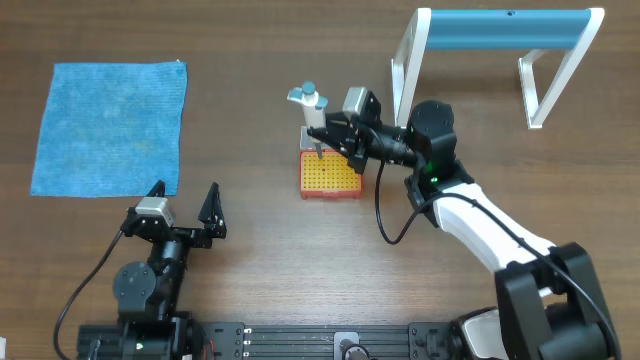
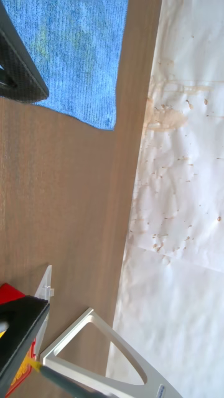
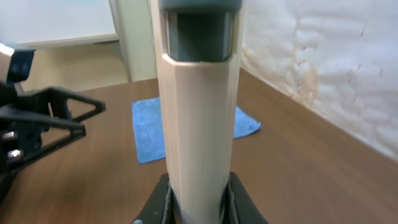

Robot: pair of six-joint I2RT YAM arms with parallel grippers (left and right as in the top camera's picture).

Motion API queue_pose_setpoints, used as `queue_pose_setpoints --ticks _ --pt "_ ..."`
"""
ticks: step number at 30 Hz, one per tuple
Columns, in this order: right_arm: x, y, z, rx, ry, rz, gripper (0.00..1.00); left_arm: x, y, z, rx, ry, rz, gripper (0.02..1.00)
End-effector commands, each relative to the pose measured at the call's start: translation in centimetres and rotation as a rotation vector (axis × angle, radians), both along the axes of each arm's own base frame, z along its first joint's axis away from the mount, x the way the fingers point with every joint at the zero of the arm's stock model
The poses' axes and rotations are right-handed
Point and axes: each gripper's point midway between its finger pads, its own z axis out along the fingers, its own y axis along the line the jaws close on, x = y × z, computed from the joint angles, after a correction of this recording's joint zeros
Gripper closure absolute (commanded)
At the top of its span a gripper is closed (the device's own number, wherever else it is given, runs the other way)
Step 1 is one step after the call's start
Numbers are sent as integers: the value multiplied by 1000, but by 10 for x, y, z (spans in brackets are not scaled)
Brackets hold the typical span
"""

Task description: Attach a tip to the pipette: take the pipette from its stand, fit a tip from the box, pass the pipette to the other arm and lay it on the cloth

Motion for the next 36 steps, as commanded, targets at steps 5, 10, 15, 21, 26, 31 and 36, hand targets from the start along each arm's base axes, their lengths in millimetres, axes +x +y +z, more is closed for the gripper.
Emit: queue_pose_setpoints --ticks 5,10,15,21,26,31,36 --pt "4 1 111 45 -114 -3 925 0 1 -1 -15 4 9 23" --pt "4 0 127 71 -73 -5 925 0 1 -1 -15 4 8 20" --pt "-2 3 127 76 -60 29 925 0 1 -1 -15 4 9 20" --pt "-11 6 127 75 -57 86 925 0 1 -1 -15 4 8 23" --pt "-11 6 126 75 -56 86 923 0 1 -1 -15 4 8 20" --pt "-12 7 126 84 -24 85 925 0 -3 10 -15 -42 -15 23" --pt "-13 9 126 85 -23 90 925 -2 -9 44 -54 -161 -52 23"
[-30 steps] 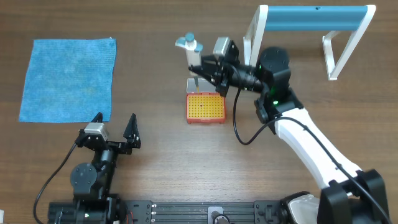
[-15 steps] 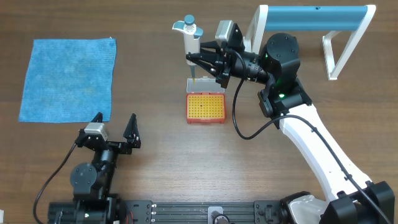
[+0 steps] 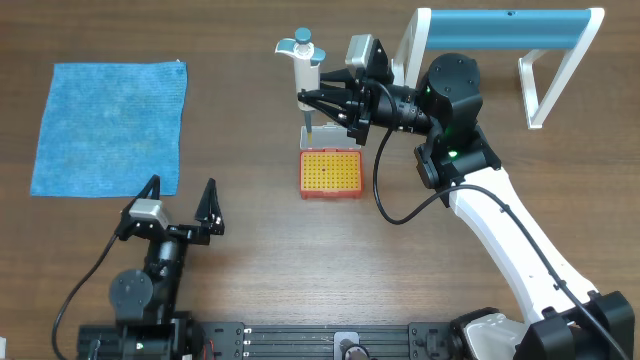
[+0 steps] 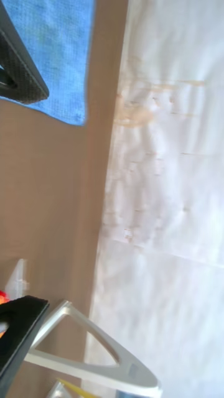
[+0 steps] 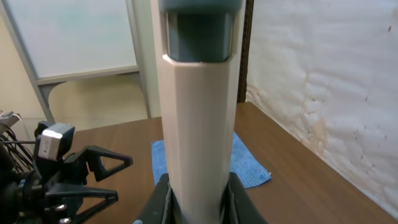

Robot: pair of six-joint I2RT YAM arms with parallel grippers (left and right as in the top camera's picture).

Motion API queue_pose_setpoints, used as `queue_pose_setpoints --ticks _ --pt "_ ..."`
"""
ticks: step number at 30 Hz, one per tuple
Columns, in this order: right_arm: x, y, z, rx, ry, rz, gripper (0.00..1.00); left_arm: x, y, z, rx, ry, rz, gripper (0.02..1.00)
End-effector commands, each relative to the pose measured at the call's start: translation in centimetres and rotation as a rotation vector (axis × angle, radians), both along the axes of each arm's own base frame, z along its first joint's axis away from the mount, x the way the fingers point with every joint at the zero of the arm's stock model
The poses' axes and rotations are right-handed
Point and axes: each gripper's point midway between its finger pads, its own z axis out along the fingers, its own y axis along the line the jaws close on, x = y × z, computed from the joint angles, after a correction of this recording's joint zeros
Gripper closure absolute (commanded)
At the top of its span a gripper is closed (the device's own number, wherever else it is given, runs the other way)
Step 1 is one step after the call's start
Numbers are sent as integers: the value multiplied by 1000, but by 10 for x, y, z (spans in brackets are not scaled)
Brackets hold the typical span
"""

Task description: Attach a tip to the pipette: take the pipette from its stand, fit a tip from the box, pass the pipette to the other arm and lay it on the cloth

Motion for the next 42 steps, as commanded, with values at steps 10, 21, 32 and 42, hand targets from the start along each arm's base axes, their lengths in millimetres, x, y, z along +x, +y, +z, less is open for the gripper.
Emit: queue_pose_setpoints --ticks 10,21,32,42 --pt "-30 6 27 52 -21 143 925 23 -57 102 41 28 -357 23" --pt "-72 31 27 47 3 334 921 -12 -136 217 -17 -96 -1088 20" --pt "-101 62 34 72 -39 403 925 -12 -136 217 -94 -36 -1098 23" --pt "-101 68 28 64 -8 400 925 -7 -136 214 -103 -22 -1095 555"
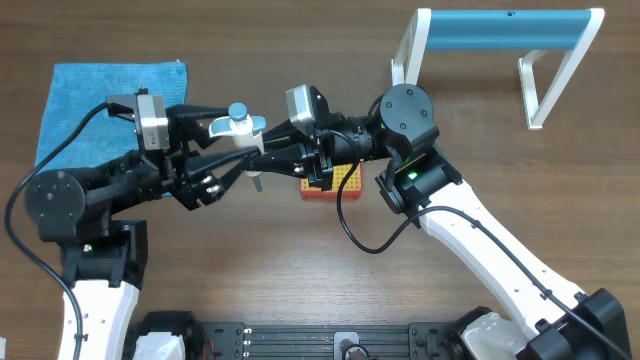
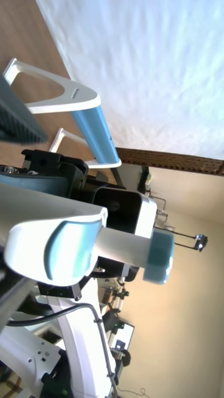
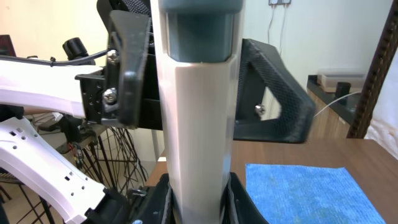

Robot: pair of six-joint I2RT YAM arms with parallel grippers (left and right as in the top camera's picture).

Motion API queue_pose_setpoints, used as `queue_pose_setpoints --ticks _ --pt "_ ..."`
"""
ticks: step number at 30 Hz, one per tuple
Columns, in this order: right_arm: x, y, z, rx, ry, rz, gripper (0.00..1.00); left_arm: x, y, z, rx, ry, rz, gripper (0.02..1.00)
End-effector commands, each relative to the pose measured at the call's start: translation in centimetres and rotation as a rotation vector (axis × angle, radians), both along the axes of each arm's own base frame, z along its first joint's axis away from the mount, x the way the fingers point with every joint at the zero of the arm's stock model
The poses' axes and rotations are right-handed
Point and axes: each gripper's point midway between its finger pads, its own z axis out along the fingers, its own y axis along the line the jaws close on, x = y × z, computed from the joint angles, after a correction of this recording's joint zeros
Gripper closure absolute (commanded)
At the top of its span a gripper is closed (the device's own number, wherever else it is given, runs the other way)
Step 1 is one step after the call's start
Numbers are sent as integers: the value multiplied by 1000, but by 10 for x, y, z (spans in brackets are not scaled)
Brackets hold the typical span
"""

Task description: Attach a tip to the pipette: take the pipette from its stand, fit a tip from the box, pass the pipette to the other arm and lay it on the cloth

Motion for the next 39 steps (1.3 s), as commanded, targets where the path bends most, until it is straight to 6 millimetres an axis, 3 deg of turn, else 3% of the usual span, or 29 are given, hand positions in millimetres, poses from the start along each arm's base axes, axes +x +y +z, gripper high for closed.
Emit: queue_pose_setpoints --ticks 1,9,12,17,20,21,24,25,26,27,33,36,39 --pt "2 2 3 -3 24 -14 925 4 -1 0 2 11 -11 555" --pt "12 8 -14 -30 66 -14 925 6 -1 -1 2 17 -11 562" --pt "12 8 -14 -31 68 -14 925 6 -1 -1 2 17 -11 680" --pt "12 8 -14 -31 68 -14 925 7 -1 -2 2 21 -11 776" --pt "12 8 -14 -31 68 -14 923 9 0 -4 2 28 -11 978" --pt "12 8 -14 -31 68 -14 921 9 0 -4 1 31 -11 991" --pt "12 8 -14 -33 80 -13 621 9 0 -4 1 31 -11 991" --pt "12 8 -14 -35 97 -12 419 9 0 -4 1 31 -11 991" --pt "12 8 -14 -38 112 -12 297 9 0 -4 1 31 -11 989" --pt "12 7 -14 -38 119 -12 235 10 0 -5 1 39 -10 991" --pt "22 -10 -14 -55 191 -10 226 32 3 -24 -1 121 -1 991" --pt "48 -37 -18 -66 235 -82 224 66 22 -54 6 211 67 991" --pt "85 -70 -48 -129 354 -237 222 100 56 -89 1 323 177 991"
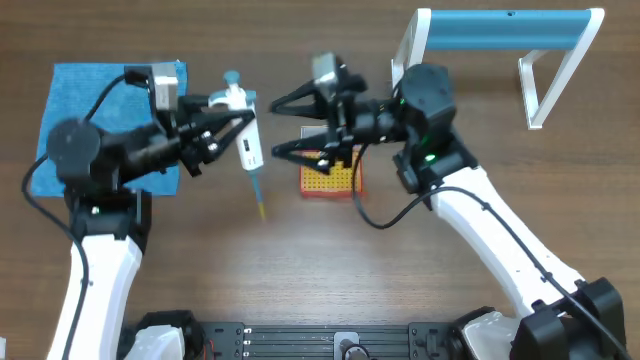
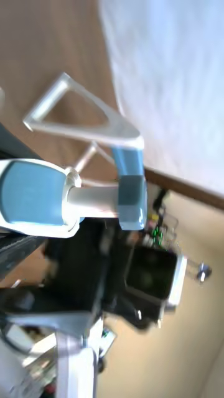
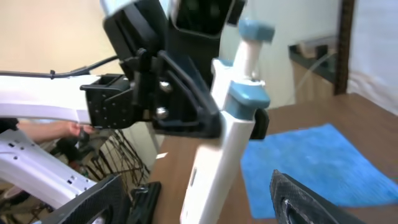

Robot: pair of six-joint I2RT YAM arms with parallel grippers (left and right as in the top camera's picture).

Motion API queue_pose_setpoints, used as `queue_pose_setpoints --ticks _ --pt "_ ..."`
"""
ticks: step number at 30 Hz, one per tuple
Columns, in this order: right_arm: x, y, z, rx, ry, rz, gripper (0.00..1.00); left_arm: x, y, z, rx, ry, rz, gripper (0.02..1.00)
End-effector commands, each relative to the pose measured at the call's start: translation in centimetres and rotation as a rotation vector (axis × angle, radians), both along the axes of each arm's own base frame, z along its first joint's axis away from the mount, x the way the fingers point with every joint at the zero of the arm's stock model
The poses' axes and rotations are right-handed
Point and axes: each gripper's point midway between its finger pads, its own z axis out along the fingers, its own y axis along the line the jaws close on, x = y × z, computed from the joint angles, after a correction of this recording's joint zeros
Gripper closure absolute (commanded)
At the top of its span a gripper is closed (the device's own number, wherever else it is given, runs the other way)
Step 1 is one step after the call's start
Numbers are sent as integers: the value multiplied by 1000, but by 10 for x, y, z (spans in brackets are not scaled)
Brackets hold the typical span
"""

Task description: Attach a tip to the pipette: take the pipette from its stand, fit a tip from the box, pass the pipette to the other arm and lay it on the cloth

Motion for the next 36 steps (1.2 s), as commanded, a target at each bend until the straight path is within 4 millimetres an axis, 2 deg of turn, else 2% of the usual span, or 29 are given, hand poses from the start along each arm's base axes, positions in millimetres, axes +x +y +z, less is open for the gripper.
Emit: queue_pose_setpoints --ticks 1,3,5,7,9,11,14,16,19,20,21,25,26,28,30,32,33,34,36 --pt "50 -44 -33 -98 93 -224 222 50 53 -46 25 115 180 991" --pt "79 -61 -46 -193 -10 -441 222 70 83 -83 74 221 349 991" --pt "106 -96 -42 -310 -110 -734 215 79 111 -134 202 381 561 991" --pt "109 -116 -32 -357 -157 -861 218 78 118 -146 233 430 607 991" --pt "104 -153 -6 -413 -239 -1066 215 77 130 -154 277 498 677 993" --pt "89 -183 25 -424 -313 -1217 218 76 151 -153 390 540 775 991" --pt "52 -219 61 -409 -367 -1381 215 73 184 -126 592 532 900 991" --pt "19 -234 66 -424 -360 -1412 218 78 200 -102 711 524 928 991" --pt "-21 -255 79 -403 -378 -1482 218 95 219 -89 825 577 916 991" --pt "-36 -262 76 -416 -370 -1496 84 106 226 -89 854 601 892 991" --pt "-48 -265 71 -432 -359 -1489 82 115 232 -92 868 625 886 991" --pt "-96 -278 67 -362 -310 -1505 80 148 257 -108 930 677 862 991" --pt "-113 -282 68 -334 -318 -1512 80 156 262 -118 939 705 848 991" --pt "-135 -288 66 -309 -335 -1520 77 161 269 -138 950 763 822 991" --pt "-160 -295 59 -292 -369 -1525 80 161 278 -169 991 833 789 993" --pt "-177 -300 42 -300 -369 -1527 1 159 284 -194 1046 884 754 993" --pt "-182 -301 32 -307 -366 -1526 5 159 283 -204 1056 898 733 991" --pt "-185 -302 23 -309 -364 -1525 7 159 284 -212 1061 911 720 991" --pt "-176 -300 3 -352 -339 -1514 9 160 286 -224 1075 933 709 991"
